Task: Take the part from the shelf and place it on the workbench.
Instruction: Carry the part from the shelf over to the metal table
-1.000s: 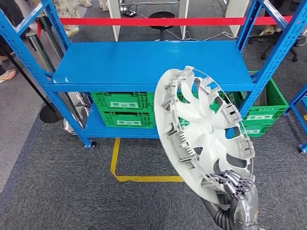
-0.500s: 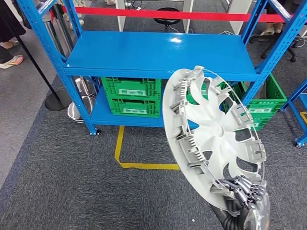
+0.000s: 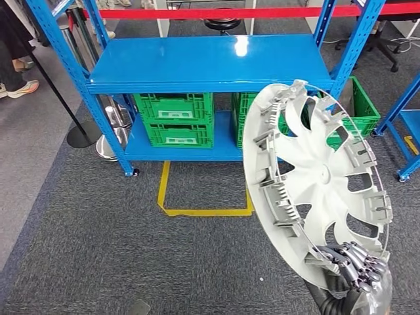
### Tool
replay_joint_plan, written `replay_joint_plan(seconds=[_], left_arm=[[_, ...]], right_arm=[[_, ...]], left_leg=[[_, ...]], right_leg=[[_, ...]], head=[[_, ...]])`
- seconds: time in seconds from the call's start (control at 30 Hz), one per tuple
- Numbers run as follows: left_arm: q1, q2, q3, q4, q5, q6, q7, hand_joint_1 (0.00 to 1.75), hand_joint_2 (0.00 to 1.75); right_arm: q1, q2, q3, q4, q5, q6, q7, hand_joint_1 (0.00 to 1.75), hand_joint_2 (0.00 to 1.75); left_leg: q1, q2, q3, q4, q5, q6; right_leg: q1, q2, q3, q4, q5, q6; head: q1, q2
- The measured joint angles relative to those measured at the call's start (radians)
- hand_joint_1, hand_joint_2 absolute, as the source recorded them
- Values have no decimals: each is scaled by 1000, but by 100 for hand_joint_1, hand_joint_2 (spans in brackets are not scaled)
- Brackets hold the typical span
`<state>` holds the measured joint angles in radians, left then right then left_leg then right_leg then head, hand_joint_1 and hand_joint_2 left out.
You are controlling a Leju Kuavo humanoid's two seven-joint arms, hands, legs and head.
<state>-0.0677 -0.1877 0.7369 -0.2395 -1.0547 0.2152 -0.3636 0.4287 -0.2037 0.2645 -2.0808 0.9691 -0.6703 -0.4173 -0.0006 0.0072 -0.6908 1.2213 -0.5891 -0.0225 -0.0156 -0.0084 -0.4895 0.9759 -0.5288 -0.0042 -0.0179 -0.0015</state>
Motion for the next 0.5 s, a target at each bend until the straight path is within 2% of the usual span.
replay_joint_plan(seconds=[0.03,0.07,0.1,0.13,0.17,0.2,0.23,0.27,0.33,0.37,0.4,0.43,0.5], left_arm=[[-2,0,-3,-1,-1,0,3,0,175],[-4,0,-6,-3,-2,0,6,0,175],[-5,1,-9,-4,-2,0,9,0,175],[-5,1,-11,-5,-3,0,10,0,175],[-5,3,-13,-6,-3,0,11,0,175],[-6,5,-15,-8,-4,0,12,0,175],[-7,6,-17,-9,-6,0,12,0,175],[-9,9,-19,-10,-8,-1,13,0,175],[-10,15,-25,-11,-12,-7,15,0,175],[-10,20,-28,-11,-11,-11,16,0,175],[-10,25,-30,-11,-10,-13,17,0,175],[-9,29,-31,-11,-7,-15,18,0,175],[-6,36,-32,-11,0,-16,18,0,175]], right_arm=[[5,4,-5,-2,2,0,0,175,175],[9,8,-9,-4,4,0,0,175,175],[14,11,-13,-8,6,0,0,175,175],[19,14,-15,-11,8,0,0,175,175],[24,16,-17,-15,9,0,0,175,175],[27,18,-18,-18,9,0,0,175,175],[28,20,-19,-21,9,0,0,175,175],[27,21,-19,-22,8,0,1,175,175],[23,24,-19,-24,12,0,11,175,175],[21,25,-19,-24,16,0,19,175,175],[20,26,-18,-24,21,0,26,175,175],[17,27,-18,-24,25,0,33,175,175],[10,27,-17,-24,33,0,44,175,175]], left_leg=[[0,0,3,50,-15,0],[0,0,16,74,-5,2],[-1,-1,42,65,22,6],[-2,-2,84,21,50,14],[-5,-3,137,-49,63,24],[-8,-5,190,-129,61,33],[-11,-6,229,-194,52,40],[-14,-7,250,-234,43,44],[-16,-5,247,-259,53,50],[-15,-3,238,-263,67,55],[-13,-1,226,-268,81,62],[-10,2,212,-270,95,66],[-11,5,178,-266,119,70]], right_leg=[[2,-1,-16,4,12,-1],[3,-1,-34,10,24,-1],[6,-1,-53,17,35,0],[8,0,-72,23,44,0],[11,1,-87,28,53,1],[13,1,-97,31,62,3],[13,1,-105,32,72,6],[12,1,-110,30,82,11],[8,1,-118,27,98,23],[7,3,-125,32,88,28],[6,5,-135,51,60,33],[5,6,-149,89,13,36],[3,7,-175,204,-86,43]], head=[[0,0],[0,0],[0,0],[0,0],[0,0],[1,0],[1,0],[1,0],[1,0],[1,0],[2,0],[3,0],[5,0]])
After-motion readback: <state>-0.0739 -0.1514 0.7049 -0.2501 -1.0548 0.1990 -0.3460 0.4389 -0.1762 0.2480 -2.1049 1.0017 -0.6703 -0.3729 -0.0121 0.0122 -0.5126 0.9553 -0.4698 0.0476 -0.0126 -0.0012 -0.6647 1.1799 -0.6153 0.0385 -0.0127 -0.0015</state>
